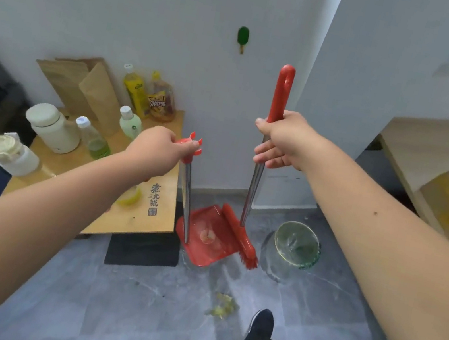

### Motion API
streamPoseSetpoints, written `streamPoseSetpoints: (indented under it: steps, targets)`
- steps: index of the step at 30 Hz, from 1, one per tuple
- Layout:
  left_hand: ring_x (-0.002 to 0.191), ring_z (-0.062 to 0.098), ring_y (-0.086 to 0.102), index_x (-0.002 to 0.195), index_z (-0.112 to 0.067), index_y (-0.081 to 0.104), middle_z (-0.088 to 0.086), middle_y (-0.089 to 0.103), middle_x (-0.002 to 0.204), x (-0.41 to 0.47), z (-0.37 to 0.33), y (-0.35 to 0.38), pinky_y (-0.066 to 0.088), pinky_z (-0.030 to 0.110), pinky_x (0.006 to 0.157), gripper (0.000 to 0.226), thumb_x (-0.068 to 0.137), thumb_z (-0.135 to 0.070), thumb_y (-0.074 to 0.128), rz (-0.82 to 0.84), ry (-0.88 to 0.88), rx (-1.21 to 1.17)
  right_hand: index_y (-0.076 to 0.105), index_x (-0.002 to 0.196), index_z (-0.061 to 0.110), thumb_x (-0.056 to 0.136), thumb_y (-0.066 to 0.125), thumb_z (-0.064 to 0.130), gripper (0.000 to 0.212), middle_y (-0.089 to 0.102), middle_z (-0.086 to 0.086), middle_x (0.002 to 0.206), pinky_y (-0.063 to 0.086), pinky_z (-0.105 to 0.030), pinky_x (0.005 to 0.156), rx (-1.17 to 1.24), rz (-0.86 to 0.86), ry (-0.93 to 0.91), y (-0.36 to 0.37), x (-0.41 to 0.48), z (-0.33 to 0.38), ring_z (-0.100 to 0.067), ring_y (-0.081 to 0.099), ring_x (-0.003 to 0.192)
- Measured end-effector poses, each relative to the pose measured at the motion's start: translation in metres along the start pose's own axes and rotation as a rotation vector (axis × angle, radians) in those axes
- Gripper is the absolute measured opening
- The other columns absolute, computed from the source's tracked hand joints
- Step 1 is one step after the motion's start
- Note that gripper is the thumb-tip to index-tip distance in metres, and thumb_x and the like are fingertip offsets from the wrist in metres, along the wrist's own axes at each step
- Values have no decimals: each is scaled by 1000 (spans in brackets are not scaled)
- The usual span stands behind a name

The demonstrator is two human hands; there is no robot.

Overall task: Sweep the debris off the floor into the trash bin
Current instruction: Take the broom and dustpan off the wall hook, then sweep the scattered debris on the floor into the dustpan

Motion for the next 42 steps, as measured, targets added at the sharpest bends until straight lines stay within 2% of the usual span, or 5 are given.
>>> streamPoseSetpoints:
  steps: [9, 14, 26, 31, 42]
  targets:
    - [51, 23, 43, 85, -9, 69, 9, 50, 59, -86, 14, 6, 38, 32, 46, 59, 89, -67, 57, 31, -70, -141, 50, 118, 5, 98, 52, 19, 24, 69, -31, 103, 61, -43, 74, 150, -1, 17, -22, -74, -39, -39, 76, 80]
    - [48, 23, 43, 90, -5, 69, 11, 47, 64, -162, 18, 14, 35, 29, 41, 56, 90, -60, 61, -10, -124, -224, 55, 125, 1, 91, 31, 6, 42, 67, -34, 107, 60, -48, 83, 276, 84, 37, -28, -124, -70, -42, 75, 85]
    - [43, 18, 36, 89, -20, 79, 4, 38, 59, -355, 8, 86, 30, 25, 38, 42, 90, -59, 62, -183, -245, -274, 64, 115, 9, 93, 33, 75, 76, 70, -32, 103, 59, -52, 87, 347, 295, 86, -47, -245, -193, -42, 75, 87]
    - [44, 19, 38, 86, -12, 74, 4, 43, 52, -398, 10, 118, 33, 26, 41, 48, 91, -58, 61, -211, -311, -170, 67, 107, 11, 86, 46, 79, 74, 72, -30, 100, 61, -47, 84, 266, 329, 114, -41, -275, -232, -39, 76, 84]
    - [55, 18, 51, 89, -11, 73, 9, 69, 80, -437, 19, 143, 38, 26, 44, 41, 95, -49, 60, -136, -242, -144, 67, 109, 11, 84, 52, 77, 72, 72, -30, 101, 62, -44, 80, 331, 282, 145, -22, -332, -278, -39, 76, 85]
Point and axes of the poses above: each hand's wrist, its own x-axis towards the middle knuckle, its own y-axis out of the palm, z = x × y, the point moved 8 cm from there along x, towards the middle knuckle
